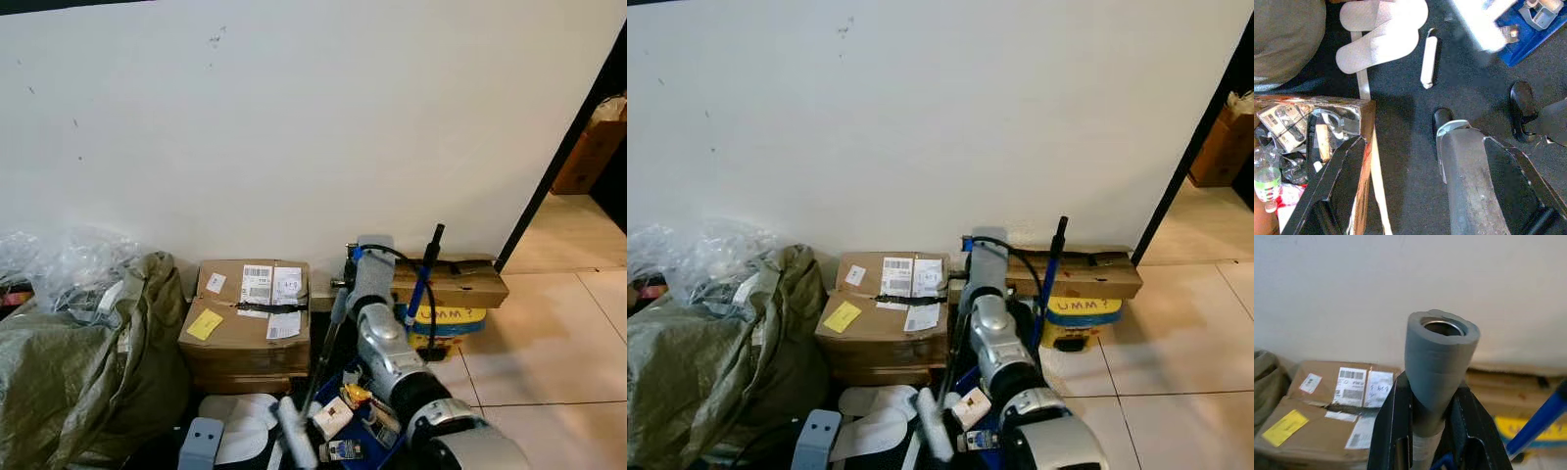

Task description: Sweep floor

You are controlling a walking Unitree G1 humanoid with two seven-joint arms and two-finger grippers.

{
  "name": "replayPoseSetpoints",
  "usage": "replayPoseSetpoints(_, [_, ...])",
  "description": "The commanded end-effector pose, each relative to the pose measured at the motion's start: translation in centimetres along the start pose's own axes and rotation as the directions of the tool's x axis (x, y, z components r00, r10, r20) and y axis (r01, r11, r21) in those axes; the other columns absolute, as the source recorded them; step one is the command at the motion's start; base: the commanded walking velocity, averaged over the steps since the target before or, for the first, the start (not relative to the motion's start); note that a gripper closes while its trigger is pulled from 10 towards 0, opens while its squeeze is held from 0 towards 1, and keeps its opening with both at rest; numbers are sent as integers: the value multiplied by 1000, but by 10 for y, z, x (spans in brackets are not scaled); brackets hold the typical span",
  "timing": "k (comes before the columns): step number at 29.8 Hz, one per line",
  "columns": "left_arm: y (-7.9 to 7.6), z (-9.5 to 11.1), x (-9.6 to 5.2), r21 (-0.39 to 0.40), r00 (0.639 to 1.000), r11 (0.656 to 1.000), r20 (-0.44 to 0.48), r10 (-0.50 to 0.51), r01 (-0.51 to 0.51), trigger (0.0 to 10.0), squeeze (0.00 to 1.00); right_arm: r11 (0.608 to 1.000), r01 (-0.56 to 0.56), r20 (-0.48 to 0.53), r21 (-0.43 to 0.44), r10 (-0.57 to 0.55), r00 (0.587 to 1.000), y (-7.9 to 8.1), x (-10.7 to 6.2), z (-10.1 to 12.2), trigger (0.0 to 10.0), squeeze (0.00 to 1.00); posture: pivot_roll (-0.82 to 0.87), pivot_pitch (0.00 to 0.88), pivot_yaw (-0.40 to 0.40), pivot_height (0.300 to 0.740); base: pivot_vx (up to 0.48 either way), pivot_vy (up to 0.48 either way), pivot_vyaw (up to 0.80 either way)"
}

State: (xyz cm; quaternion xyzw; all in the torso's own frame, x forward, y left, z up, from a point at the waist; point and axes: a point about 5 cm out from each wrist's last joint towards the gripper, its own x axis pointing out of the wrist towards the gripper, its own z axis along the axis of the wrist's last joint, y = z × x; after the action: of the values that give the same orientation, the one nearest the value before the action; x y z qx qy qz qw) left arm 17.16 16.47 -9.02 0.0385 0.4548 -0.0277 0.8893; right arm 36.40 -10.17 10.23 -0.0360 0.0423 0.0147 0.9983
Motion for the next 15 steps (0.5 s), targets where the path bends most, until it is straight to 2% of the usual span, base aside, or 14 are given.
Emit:
replayPoseSetpoints(1, [2,-5,-1,5,1000,1000,-21,2,-2,10000,0,998,-34,62,-56,37,997,3,6,19,10000,0,-32,105,23,740,0,0,0])
replayPoseSetpoints(6, [1,-5,-1,3,1000,1000,-22,2,-2,10000,0,996,-67,84,-65,72,994,1,9,29,10000,0,-35,101,20,740,0,0,0])
replayPoseSetpoints(10, [1,-4,-1,2,1000,1000,-22,1,-1,10000,0,996,-89,155,-12,90,984,2,11,46,10000,0,-38,93,19,740,0,0,0])
replayPoseSetpoints(12, [2,-4,-1,3,1000,1000,-22,0,0,10000,0,988,-98,215,118,71,974,3,13,64,10000,0,-40,88,18,740,0,0,0])
replayPoseSetpoints(13, [2,-4,-1,3,1000,1000,-22,0,0,10000,0,988,-98,215,118,71,974,3,13,64,10000,0,-40,88,18,740,0,0,0])
replayPoseSetpoints(15, [2,-3,0,5,1000,1000,-22,-1,1,10000,0,976,-114,275,185,60,960,4,14,79,10000,0,-38,80,17,740,0,0,0])
